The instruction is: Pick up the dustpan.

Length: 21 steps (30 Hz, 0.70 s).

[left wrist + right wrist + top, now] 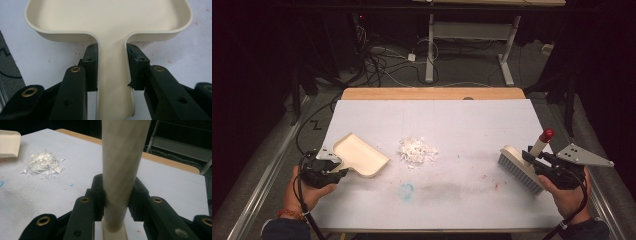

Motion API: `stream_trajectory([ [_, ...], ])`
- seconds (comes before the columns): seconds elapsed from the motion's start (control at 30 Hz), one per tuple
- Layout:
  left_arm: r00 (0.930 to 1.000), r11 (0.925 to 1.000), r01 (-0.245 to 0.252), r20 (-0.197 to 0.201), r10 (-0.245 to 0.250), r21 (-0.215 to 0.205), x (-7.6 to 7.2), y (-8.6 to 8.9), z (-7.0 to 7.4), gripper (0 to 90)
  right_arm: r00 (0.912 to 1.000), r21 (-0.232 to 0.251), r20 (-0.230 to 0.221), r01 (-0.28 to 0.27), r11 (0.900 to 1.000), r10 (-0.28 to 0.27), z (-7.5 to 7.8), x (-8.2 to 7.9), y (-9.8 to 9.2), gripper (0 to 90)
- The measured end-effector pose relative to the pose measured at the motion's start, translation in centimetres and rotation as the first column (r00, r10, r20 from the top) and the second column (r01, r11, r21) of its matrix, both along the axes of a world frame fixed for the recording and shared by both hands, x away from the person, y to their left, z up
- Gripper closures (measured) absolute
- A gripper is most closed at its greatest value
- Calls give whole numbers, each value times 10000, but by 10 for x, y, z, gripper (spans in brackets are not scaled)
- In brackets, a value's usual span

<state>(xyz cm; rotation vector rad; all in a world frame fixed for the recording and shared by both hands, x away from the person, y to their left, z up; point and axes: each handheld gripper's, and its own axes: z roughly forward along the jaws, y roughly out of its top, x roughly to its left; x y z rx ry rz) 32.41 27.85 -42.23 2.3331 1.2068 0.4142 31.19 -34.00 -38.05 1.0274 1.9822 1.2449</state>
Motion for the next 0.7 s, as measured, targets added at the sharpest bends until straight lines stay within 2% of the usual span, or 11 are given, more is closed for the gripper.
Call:
stream_trajectory([
  [0.03,9998,9997,170,-116,-168,164,-1,0,1,632,10000,22,-6,6,10000,-6,0,0,0,709],
  [0.33,9976,9970,613,-339,-597,468,-6,2,7,632,10000,78,30,-50,10000,50,1,4,3,709],
  [0.47,9917,9916,1141,-671,-1099,615,-8,-3,7,632,9999,30,15,-111,9999,111,1,7,5,709],
  [0.67,9841,9853,1564,-959,-1495,693,-5,-10,5,632,9999,111,-34,-136,9998,137,2,12,7,709],
  [0.7,9803,9825,1749,-1043,-1677,641,-4,-11,5,632,9999,128,-26,-118,9998,118,2,13,8,709],
])
